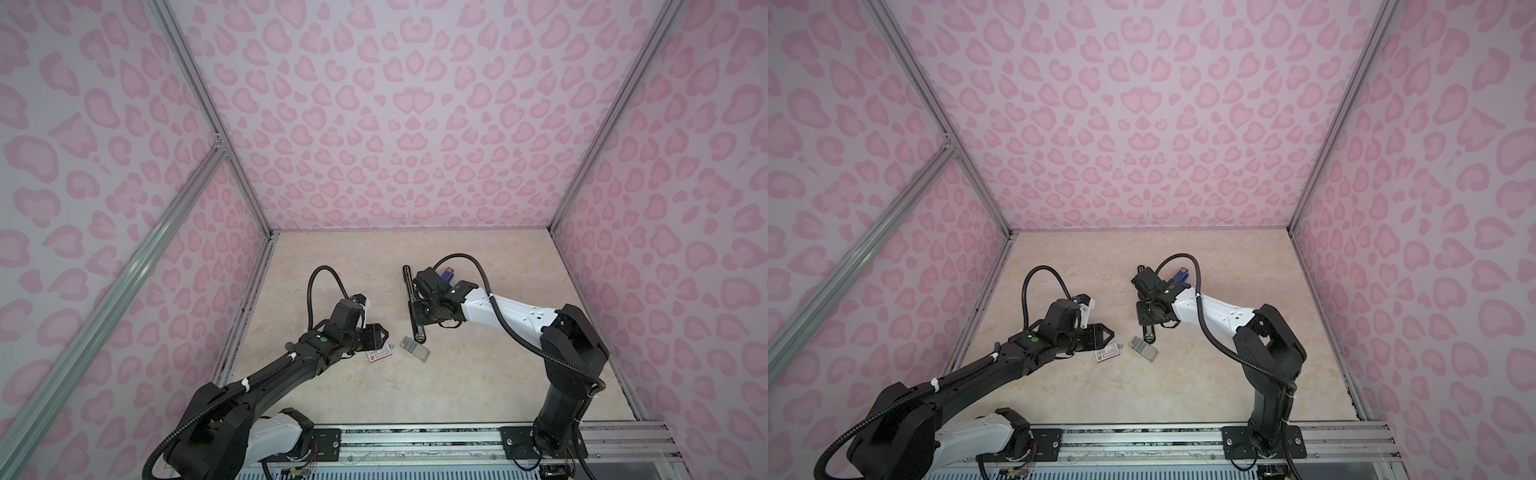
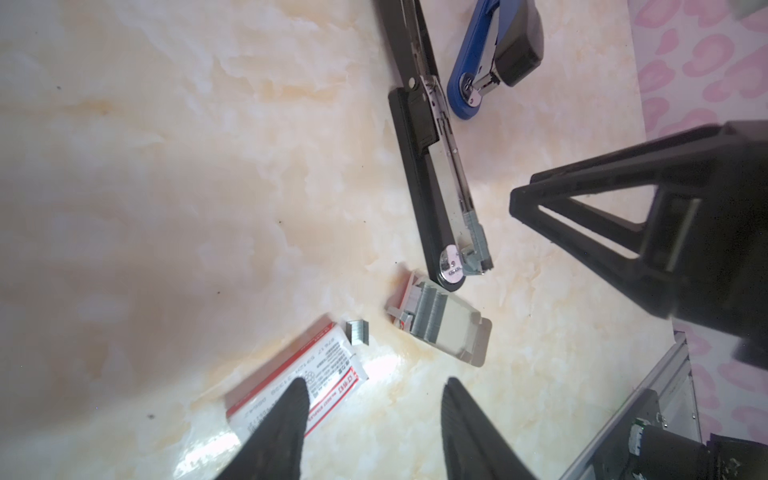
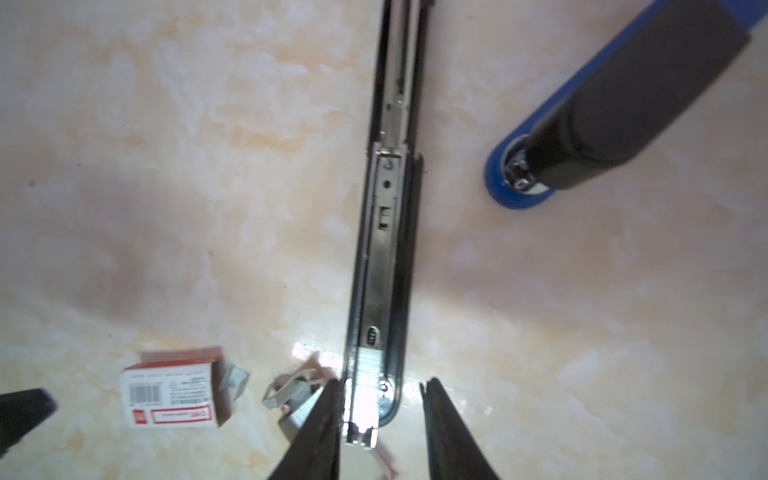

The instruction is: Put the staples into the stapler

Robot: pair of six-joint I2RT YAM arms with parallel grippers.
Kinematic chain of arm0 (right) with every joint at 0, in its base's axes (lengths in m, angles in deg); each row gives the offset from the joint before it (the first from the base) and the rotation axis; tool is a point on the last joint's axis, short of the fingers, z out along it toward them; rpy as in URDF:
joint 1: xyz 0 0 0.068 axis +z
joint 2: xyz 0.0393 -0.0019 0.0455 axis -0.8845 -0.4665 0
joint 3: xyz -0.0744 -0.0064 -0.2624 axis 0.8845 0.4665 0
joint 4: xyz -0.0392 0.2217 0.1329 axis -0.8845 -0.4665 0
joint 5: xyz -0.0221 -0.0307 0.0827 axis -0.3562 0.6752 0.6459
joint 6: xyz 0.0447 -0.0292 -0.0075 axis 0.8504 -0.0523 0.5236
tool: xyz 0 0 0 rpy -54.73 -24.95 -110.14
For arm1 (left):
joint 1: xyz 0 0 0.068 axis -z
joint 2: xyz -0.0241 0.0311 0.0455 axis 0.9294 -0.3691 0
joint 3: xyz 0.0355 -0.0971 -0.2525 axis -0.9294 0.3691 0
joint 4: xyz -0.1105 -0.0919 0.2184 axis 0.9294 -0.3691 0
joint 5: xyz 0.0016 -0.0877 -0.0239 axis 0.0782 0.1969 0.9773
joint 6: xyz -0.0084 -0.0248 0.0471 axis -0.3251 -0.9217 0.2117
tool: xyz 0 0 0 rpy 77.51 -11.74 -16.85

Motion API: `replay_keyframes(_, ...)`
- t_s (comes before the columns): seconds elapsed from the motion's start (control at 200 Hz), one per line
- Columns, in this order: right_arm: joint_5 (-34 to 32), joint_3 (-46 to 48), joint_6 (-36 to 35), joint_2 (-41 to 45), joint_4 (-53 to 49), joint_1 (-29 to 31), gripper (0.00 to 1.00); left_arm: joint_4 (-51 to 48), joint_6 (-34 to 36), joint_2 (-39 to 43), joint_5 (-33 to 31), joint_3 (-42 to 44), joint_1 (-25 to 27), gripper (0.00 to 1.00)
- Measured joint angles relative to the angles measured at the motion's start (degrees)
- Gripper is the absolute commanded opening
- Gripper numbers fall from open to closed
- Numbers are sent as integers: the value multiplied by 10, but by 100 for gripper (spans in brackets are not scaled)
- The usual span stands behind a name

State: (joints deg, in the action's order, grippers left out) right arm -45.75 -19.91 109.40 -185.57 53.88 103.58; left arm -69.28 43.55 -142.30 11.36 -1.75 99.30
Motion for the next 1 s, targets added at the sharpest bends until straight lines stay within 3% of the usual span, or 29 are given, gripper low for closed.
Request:
replay_keyframes(0.16, -16, 45, -2, -10, 14, -31, 25, 0, 2, -16, 2, -19, 0, 55)
replay_keyframes(0.355, 4, 33, -11, -62, 48, -28, 25, -3, 6, -28, 2, -32, 0, 55)
replay_keyframes(0.695, 31, -70, -17, -143, 73, 9, 25, -27, 6, -15, -20, -38, -7, 57)
replay_keyframes(1.0, 75, -227, -29, -251, 68, 62, 26, -58, 15, 21, -64, -43, -37, 59)
